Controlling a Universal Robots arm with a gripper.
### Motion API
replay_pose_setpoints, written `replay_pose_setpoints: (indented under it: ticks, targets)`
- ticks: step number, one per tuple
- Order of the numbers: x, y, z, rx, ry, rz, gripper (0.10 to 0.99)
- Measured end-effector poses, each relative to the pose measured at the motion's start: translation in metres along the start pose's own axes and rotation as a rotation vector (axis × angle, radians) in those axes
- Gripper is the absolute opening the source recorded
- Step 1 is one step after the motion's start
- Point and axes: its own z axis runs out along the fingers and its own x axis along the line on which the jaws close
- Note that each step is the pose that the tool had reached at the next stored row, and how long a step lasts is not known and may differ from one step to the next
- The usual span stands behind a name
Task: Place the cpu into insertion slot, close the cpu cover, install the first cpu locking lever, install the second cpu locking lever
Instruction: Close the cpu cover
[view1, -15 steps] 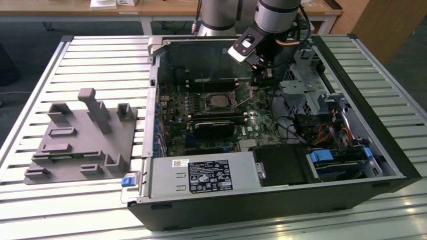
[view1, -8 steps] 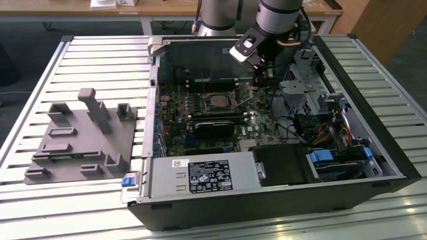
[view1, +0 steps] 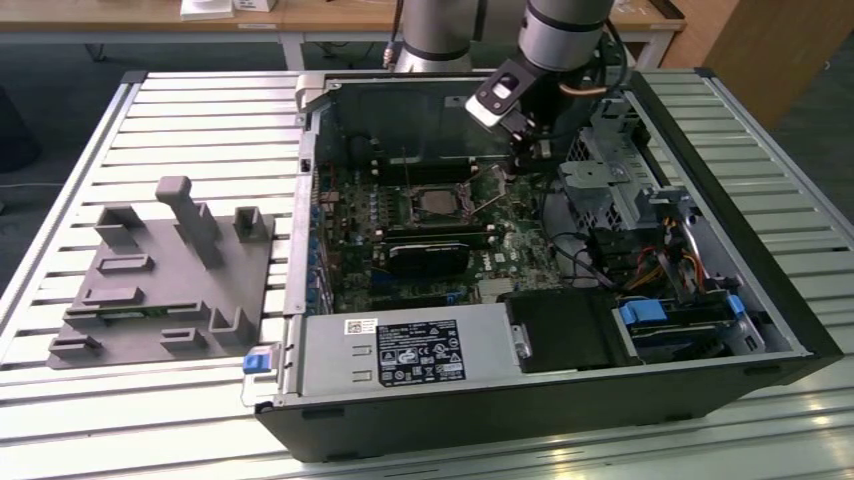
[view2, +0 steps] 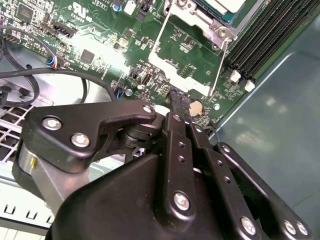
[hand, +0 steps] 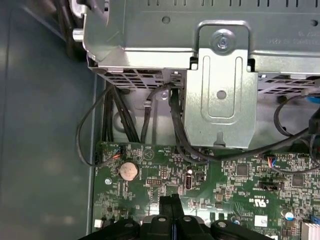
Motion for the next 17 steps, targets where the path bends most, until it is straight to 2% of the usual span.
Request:
replay_pose_setpoints:
  ticks: [12, 17]
  targets:
    - [-0.001, 0.0023, 0.0111, 0.003, 0.0, 0.0, 0.106]
    - [-0.0009, -0.0035, 0.0113, 0.003, -0.0001, 0.0, 0.106]
